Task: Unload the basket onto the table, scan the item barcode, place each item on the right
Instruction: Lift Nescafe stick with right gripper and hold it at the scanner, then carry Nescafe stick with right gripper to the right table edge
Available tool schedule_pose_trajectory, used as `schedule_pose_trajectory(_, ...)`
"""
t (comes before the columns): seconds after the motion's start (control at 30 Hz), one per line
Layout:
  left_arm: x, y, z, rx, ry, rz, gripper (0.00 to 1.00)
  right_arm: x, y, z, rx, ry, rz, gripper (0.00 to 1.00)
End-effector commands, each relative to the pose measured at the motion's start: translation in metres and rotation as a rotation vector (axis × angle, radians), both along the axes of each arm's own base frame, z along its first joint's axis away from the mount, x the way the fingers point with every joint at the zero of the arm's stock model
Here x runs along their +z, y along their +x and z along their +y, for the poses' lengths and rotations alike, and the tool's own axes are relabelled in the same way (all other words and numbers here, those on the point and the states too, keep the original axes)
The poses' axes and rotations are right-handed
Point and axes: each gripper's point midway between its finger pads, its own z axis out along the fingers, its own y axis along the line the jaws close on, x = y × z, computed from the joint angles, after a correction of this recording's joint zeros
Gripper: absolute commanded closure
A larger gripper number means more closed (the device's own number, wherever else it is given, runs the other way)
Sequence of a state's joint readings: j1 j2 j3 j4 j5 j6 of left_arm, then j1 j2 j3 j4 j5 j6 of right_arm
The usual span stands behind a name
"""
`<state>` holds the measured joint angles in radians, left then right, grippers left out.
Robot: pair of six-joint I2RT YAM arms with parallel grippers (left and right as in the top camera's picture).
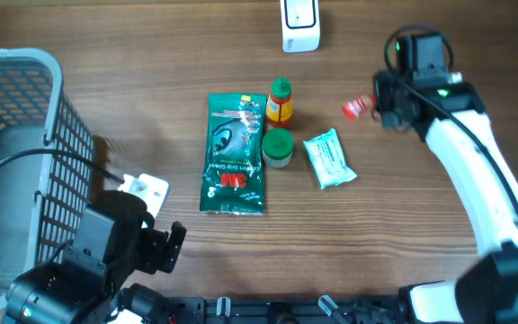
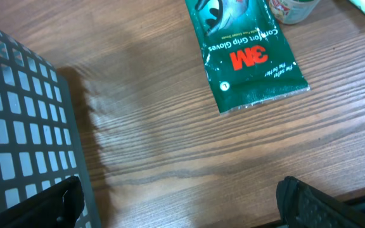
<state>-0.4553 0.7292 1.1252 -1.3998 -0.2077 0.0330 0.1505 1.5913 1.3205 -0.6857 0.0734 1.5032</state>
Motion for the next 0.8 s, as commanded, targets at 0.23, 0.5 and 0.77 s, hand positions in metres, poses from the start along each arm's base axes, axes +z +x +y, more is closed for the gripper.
schedule_pose_trajectory(0.23, 0.001, -0.001, -0.001, -0.008, -0.004, -0.001, 0.00, -0.001, 0.154, 0.013, -0.083, -0.003, -0.439, 0.95)
schedule_pose_trajectory(0.5, 0.001, -0.001, -0.001, -0.008, -0.004, -0.001, 0.00, -0.001, 0.226, 0.063, -0.049, -0.070, -0.523, 0.95)
schedule_pose_trajectory(0.77, 0.001, -0.001, -0.001, -0.008, -0.004, -0.001, 0.00, -0.054, 0.239, 0.078, -0.102, -0.021, -0.531, 0.95)
